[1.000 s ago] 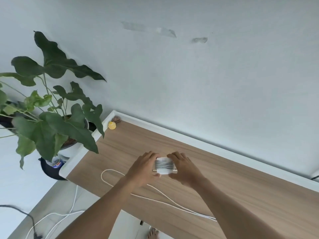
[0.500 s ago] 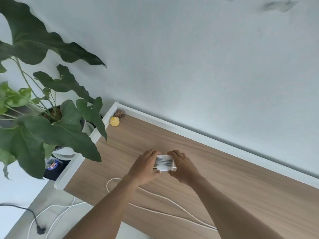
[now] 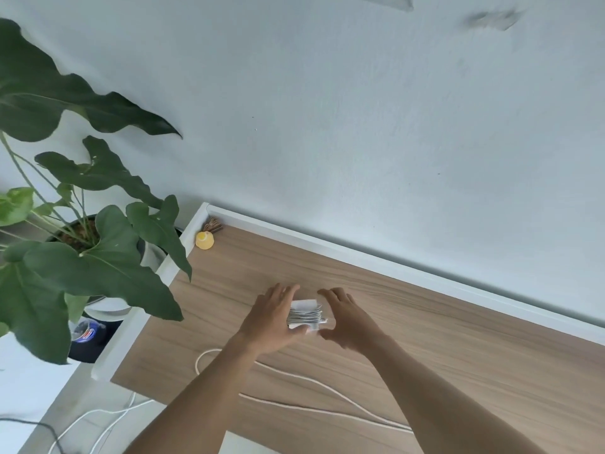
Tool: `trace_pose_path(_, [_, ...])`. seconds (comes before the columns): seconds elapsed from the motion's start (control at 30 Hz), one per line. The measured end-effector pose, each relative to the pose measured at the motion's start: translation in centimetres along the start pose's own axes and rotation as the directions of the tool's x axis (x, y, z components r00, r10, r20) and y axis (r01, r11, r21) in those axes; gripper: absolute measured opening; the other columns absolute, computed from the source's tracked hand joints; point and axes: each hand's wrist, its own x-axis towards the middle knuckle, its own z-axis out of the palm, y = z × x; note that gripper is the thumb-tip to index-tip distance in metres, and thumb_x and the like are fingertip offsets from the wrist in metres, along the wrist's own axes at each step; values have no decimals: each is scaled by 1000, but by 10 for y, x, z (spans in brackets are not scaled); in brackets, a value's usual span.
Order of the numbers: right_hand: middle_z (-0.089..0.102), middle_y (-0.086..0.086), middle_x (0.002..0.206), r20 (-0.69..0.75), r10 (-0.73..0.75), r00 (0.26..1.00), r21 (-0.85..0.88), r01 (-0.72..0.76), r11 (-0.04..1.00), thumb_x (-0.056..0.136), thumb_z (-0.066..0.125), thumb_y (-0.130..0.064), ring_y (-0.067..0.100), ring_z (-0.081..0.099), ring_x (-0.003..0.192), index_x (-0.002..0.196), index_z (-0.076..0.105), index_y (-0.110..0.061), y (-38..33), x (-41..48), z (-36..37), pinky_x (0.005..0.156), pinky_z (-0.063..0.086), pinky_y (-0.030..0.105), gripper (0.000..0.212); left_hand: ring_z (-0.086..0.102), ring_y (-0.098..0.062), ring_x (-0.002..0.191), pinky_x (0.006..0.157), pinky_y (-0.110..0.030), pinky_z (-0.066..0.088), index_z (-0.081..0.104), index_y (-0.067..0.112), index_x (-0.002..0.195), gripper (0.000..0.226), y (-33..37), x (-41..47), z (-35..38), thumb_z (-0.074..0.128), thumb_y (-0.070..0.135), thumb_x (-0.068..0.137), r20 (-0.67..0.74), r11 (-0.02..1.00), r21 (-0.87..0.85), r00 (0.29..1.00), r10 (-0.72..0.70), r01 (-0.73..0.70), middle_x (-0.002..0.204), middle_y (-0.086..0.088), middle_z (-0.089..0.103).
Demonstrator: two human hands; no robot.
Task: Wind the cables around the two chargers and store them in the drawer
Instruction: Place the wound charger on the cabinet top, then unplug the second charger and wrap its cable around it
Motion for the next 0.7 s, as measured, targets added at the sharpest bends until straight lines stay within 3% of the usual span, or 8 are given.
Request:
trace_pose_path(0.13, [40, -3, 137, -33, 47, 998, -4, -47, 999, 83, 66, -25, 18, 40, 126, 138, 36, -23, 18, -19, -21, 92, 47, 34, 63, 44, -21, 121, 102, -35, 36, 40, 18, 138, 70, 31, 15, -7, 33, 62, 84, -81, 996, 46, 993, 82, -78, 131, 1, 48])
trace_pose_path(0.2, [51, -4, 128, -70, 87, 994, 13, -86, 996, 87, 60, -28, 17, 49, 119, 128, 49, -22, 31, -33, -35, 92, 46, 35, 43, 49, -23, 116, 97, -36, 39, 49, 15, 128, 55, 53, 28, -4, 36, 53, 90, -99, 991, 57, 986, 130, -125, 125, -1, 53])
trace_pose_path(0.3, [68, -2, 102, -162, 213, 963, 85, -202, 976, 90, 52, -28, 20, 64, 94, 101, 64, -23, 60, -67, -58, 77, 50, 31, 17, 57, -24, 105, 89, -36, 41, 59, 15, 105, 22, 100, 48, 2, 50, 31, 94, -107, 969, 37, 963, 248, -245, 109, -1, 62])
trace_pose_path(0.47, [70, 5, 95, -276, 411, 869, 174, -375, 910, 91, 49, -31, 27, 63, 86, 95, 66, -20, 126, -141, -83, 71, 48, 32, 21, 64, -25, 85, 70, -33, 47, 60, 14, 92, 15, 205, 69, 19, 48, 23, 93, -1, 923, 28, 923, 385, -384, 91, -2, 69])
trace_pose_path(0.57, [70, 5, 94, -332, 503, 798, 217, -454, 864, 90, 50, -30, 29, 62, 89, 94, 66, -20, 172, -191, -92, 67, 42, 29, 20, 64, -26, 85, 70, -32, 47, 59, 14, 96, 14, 276, 73, 38, 47, 20, 91, 62, 885, 18, 884, 463, -465, 91, -2, 70])
trace_pose_path(0.7, [70, 10, 87, -381, 589, 713, 289, -513, 808, 90, 50, -32, 32, 61, 84, 81, 62, -17, 232, -261, -98, 68, 43, 33, 21, 63, -27, 88, 75, -34, 49, 59, 16, 99, 17, 367, 69, 70, 46, 16, 88, 135, 847, -8, 838, 528, -532, 96, -1, 70])
